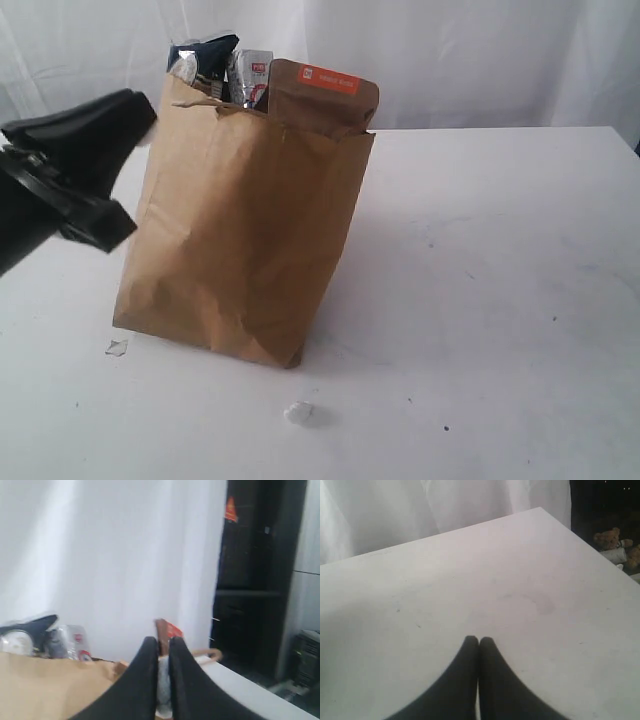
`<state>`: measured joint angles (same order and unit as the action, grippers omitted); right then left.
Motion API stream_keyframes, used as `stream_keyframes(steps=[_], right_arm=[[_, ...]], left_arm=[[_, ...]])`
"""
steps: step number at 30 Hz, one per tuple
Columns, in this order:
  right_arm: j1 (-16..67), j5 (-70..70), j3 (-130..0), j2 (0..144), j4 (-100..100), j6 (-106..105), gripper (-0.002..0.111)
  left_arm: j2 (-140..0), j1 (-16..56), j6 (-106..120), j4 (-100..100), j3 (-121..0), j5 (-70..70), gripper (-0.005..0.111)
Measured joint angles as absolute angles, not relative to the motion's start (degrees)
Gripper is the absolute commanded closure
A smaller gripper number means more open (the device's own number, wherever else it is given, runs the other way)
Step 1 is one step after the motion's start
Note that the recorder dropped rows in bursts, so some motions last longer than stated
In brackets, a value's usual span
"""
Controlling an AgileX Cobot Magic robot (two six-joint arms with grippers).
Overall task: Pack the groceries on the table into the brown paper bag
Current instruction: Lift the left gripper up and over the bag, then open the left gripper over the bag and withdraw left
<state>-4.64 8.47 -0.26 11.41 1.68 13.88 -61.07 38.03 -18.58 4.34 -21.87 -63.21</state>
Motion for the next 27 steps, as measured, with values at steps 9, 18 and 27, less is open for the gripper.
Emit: stream_keyframes(steps=[9, 18, 27], right_arm=[[-4.6, 8.5, -0.3, 11.4, 1.7, 13.9, 0.108], [-4.6, 8.5, -0.3, 11.4, 1.7, 13.9, 0.108], [-4.6, 8.5, -0.3, 11.4, 1.7, 13.9, 0.108]], left_arm=[[-70.9, 31.9, -16.7, 4.8, -36.2, -57.8, 0.107], [-84.8, 27.2, -28.5, 10.8, -51.7, -50.0, 0.107], [-90.2, 27.2, -38.9, 23.7, -58.4, -39.0, 0.094]])
